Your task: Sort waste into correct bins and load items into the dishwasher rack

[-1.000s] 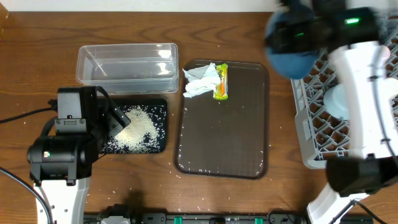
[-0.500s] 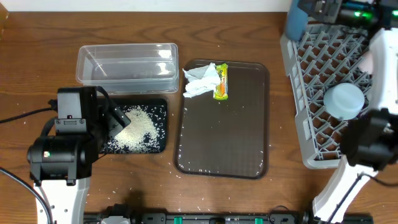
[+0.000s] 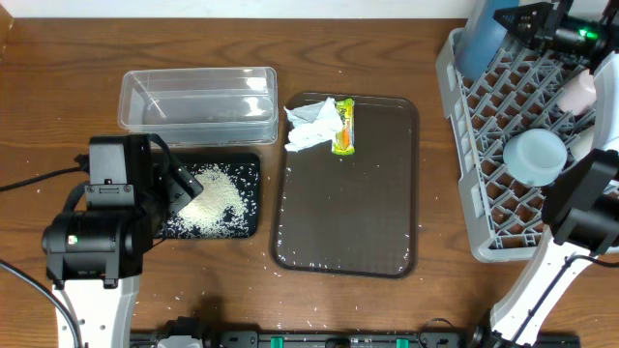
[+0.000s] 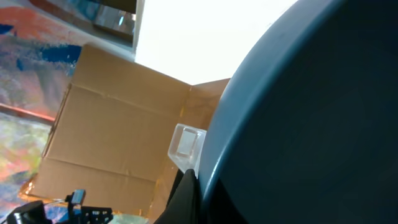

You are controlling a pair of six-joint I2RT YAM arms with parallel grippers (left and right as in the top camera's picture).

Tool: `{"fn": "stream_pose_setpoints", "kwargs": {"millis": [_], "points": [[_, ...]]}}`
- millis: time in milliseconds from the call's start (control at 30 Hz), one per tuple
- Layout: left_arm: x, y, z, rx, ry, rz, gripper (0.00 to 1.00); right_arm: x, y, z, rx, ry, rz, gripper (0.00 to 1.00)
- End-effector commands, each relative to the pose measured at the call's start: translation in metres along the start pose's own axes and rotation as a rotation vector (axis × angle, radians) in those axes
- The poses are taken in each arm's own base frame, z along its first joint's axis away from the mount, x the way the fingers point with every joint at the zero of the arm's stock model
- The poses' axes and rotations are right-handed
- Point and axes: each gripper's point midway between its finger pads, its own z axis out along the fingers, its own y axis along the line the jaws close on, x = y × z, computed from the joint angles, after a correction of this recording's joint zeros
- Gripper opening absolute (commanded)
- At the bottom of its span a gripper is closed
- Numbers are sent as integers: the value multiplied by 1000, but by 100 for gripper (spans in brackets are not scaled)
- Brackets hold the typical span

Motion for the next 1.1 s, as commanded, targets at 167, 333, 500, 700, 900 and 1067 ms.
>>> {"fn": "stream_pose_setpoints", "kwargs": {"millis": [167,333,500,700,900,1067], "points": [[-5,1,-4,-4,-18,-7,91,7,-36,-2,-2,9,130,1],[-5,1,-4,-4,-18,-7,91,-1,-48,-28,115,-57,187,1],[-5,1,-4,-4,-18,-7,91,3,-63,-63,378,-124,239,6],[-5,1,-4,-4,-18,-7,91,9,-61,-108,618,-192,278,43],[-5,1,-4,-4,-18,-7,90,17,-52,-142,800,-239,296,58],[-5,1,-4,-4,-18,-7,91,23,-27,-158,878,-269,277,58]]}}
